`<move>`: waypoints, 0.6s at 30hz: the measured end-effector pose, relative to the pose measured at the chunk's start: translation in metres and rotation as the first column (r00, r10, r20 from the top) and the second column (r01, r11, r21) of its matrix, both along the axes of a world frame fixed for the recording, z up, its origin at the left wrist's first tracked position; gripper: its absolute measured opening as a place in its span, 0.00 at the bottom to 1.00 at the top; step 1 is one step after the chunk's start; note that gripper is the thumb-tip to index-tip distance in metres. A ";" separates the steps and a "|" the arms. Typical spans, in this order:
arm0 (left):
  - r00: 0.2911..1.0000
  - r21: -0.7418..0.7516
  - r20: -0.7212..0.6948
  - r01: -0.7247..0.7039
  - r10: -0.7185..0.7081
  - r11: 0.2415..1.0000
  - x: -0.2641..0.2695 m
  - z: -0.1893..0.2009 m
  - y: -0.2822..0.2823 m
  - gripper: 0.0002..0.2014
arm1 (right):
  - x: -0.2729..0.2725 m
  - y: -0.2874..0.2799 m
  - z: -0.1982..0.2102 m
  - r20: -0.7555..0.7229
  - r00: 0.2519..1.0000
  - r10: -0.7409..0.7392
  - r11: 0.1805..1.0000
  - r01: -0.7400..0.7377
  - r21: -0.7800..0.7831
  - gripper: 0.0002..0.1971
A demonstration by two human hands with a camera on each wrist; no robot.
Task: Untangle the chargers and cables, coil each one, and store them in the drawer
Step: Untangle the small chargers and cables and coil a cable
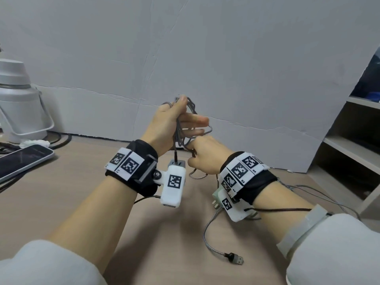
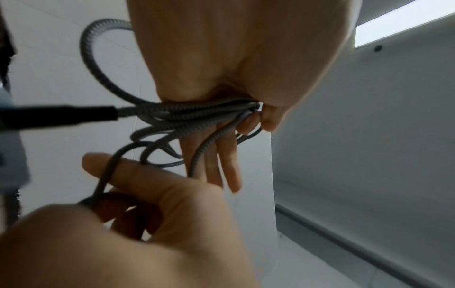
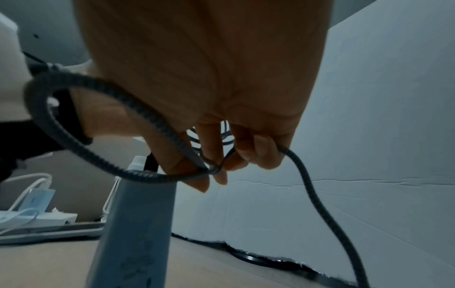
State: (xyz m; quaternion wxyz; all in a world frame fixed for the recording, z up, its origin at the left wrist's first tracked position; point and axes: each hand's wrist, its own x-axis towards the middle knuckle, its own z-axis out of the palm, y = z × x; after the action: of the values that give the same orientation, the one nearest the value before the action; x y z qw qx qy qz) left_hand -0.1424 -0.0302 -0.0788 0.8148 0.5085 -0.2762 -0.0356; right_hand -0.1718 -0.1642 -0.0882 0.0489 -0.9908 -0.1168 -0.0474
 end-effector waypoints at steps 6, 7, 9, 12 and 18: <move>0.958 0.270 0.238 -0.226 0.162 0.936 -0.007 -0.002 -0.003 0.29 | 0.001 -0.008 0.007 0.005 0.999 -0.043 0.981 0.041 0.190 0.06; 0.943 0.324 0.280 -0.268 0.178 0.907 -0.006 -0.004 -0.004 0.29 | 0.001 -0.009 0.007 0.018 0.999 -0.049 0.978 0.044 0.206 0.05; 0.913 0.400 0.349 -0.347 0.209 0.848 -0.004 -0.005 -0.007 0.30 | 0.002 -0.011 0.007 0.055 0.997 -0.059 0.974 0.045 0.222 0.05; 0.896 0.443 0.368 -0.404 0.248 0.800 0.001 -0.005 -0.007 0.33 | 0.006 -0.014 0.002 0.115 0.989 -0.093 0.964 0.060 0.259 0.13; 0.865 0.565 0.437 -0.478 0.247 0.673 0.010 -0.014 -0.006 0.31 | 0.005 -0.009 0.000 0.193 0.979 -0.066 0.890 -0.030 0.454 0.17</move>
State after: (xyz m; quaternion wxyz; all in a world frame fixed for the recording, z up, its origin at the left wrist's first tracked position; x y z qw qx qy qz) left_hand -0.1321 -0.0362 -0.0932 0.5163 0.8048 -0.2677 0.1187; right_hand -0.1666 -0.1731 -0.0882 0.2666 -0.9428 -0.0976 -0.1746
